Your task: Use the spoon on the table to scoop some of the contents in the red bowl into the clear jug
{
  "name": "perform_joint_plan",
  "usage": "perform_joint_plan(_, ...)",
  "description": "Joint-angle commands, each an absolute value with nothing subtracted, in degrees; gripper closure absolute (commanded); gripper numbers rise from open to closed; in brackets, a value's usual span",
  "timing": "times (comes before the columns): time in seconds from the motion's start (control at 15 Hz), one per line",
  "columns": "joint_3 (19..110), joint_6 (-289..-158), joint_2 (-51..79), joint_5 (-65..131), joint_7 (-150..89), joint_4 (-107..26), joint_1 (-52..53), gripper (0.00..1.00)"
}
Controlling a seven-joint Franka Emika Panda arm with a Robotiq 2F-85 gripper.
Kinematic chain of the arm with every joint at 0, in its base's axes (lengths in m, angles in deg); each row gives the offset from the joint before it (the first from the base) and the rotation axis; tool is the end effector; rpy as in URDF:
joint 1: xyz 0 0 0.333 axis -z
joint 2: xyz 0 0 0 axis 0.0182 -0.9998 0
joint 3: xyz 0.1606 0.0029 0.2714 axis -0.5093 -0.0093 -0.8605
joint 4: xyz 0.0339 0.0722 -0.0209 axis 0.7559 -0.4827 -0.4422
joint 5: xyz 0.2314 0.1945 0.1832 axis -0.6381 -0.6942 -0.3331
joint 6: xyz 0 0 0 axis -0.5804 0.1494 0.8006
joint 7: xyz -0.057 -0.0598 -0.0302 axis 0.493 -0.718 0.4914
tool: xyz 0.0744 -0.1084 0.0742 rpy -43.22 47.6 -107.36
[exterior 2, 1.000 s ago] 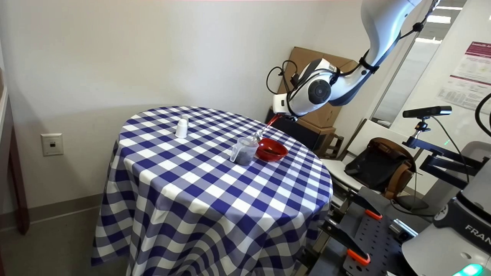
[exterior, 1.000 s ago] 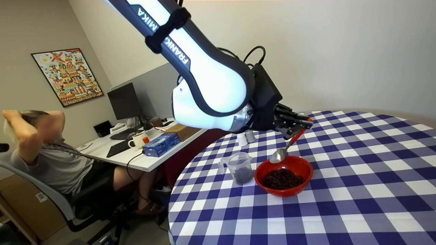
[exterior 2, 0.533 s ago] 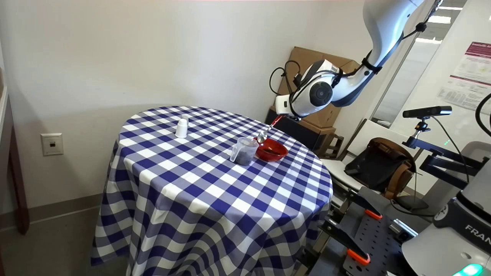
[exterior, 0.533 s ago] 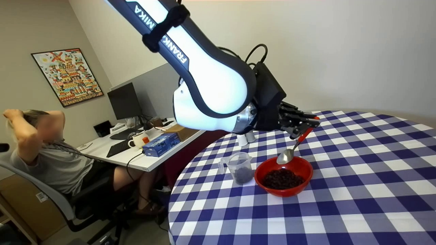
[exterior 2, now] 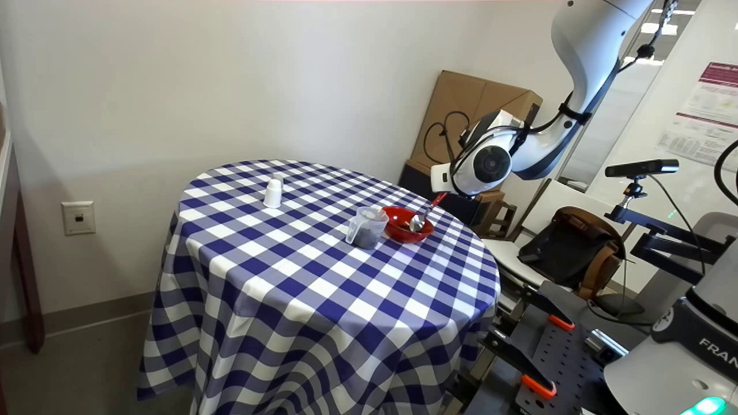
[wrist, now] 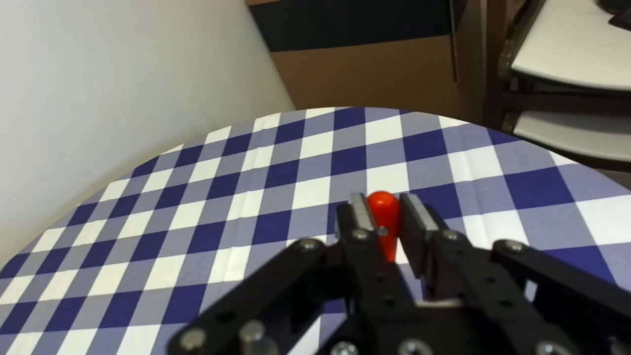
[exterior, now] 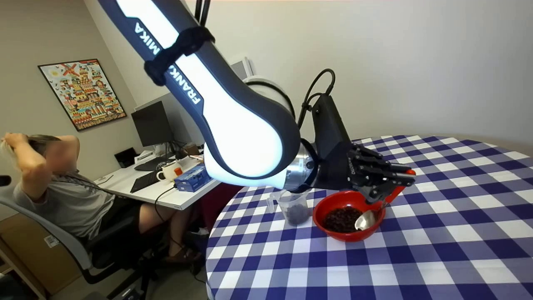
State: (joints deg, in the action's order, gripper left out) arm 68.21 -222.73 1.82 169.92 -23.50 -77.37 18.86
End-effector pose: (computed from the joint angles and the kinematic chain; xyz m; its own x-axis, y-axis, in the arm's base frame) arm 0.4601 -0.2608 0.1444 0.1367 0.5245 -0.8403 0.8589 0.3599 0.3644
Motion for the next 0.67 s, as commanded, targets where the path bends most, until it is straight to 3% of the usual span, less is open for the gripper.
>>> perform_joint_plan(0.0,68.2,-221.1,3.2,167.2,-25.0,-80.2,18.3,0.93)
perform_joint_plan(0.6,66.8,-220.7,2.9,159.5,-24.6,-82.4,17.1,0.93)
